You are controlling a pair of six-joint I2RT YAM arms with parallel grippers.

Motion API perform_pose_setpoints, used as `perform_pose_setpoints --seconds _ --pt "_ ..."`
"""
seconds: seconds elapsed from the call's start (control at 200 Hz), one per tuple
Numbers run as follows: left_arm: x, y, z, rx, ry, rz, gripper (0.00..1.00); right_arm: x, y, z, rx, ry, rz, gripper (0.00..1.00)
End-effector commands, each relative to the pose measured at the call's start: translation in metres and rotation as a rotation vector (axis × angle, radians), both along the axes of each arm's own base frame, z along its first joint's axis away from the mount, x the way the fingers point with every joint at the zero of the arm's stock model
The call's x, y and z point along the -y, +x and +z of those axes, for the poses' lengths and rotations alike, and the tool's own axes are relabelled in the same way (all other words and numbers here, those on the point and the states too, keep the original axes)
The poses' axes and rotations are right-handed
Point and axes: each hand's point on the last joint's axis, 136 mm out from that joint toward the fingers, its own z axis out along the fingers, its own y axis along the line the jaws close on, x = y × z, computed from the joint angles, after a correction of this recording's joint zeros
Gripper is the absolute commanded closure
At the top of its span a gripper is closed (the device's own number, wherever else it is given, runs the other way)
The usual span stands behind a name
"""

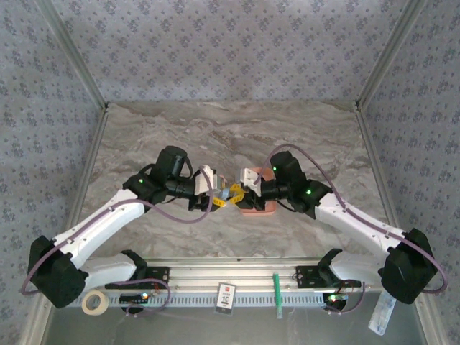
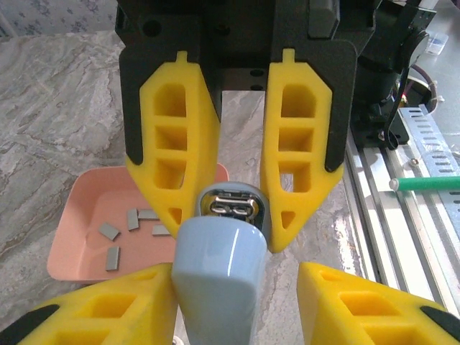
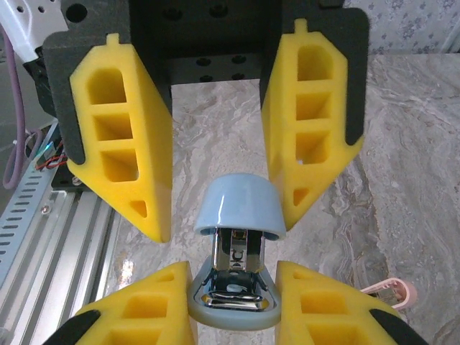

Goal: Load the staples into the stapler

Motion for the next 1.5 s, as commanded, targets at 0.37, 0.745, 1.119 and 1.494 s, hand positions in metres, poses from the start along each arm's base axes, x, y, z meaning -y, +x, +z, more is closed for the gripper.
perform_pose_setpoints --seconds 0.37,0.745,1.119,1.494 --pt "0.011 -0.002 0.018 0.027 -0.035 -0.064 0.72 -0.002 -0.001 0.006 0.015 0.001 0.017 0.78" --pt "0.006 -0.005 0.018 -0.005 -0.030 -0.071 0.96 0.011 0.004 0.000 -0.009 0.043 -0.032 0.78" --pt "-0.005 0.006 0.054 -0.041 -0.182 -0.006 0.98 0.035 0.013 -0.040 -0.097 0.072 -0.140 0.78" --pt "-0.005 0.011 0.089 -0.025 -0.292 0.025 0.98 0.042 0.022 -0.059 -0.118 0.061 -0.219 0.57"
